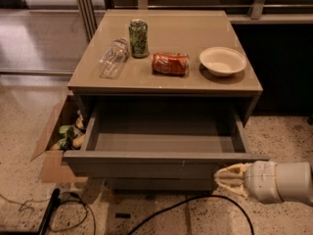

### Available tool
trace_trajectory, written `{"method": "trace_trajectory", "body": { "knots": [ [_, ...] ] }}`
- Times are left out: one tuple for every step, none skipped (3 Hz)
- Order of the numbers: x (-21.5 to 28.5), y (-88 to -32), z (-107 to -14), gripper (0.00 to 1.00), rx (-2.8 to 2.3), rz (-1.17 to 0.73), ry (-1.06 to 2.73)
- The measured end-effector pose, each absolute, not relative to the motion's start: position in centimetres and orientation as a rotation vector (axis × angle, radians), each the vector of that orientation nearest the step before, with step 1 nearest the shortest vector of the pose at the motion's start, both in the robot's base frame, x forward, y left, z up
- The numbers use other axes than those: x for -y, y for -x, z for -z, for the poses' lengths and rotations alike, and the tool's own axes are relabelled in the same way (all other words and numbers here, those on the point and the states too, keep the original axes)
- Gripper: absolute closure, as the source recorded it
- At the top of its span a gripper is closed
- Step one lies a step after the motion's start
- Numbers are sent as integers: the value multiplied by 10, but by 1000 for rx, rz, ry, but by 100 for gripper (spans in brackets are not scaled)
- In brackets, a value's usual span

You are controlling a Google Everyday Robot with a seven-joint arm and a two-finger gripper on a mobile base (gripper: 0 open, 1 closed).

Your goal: Open top drawer

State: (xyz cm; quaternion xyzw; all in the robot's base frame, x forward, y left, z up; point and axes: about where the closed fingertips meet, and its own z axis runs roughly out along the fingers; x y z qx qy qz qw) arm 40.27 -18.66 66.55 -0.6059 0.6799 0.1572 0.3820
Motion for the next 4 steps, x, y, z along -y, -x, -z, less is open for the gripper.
{"method": "trace_trajectory", "body": {
  "knots": [
    [187,-403,-665,87,-1734,-401,1546],
    [187,-403,-665,65,-1734,-401,1546],
    [187,-403,-665,40,-1734,-401,1546],
    [187,-403,-665,18,-1734,-401,1546]
  ]
}}
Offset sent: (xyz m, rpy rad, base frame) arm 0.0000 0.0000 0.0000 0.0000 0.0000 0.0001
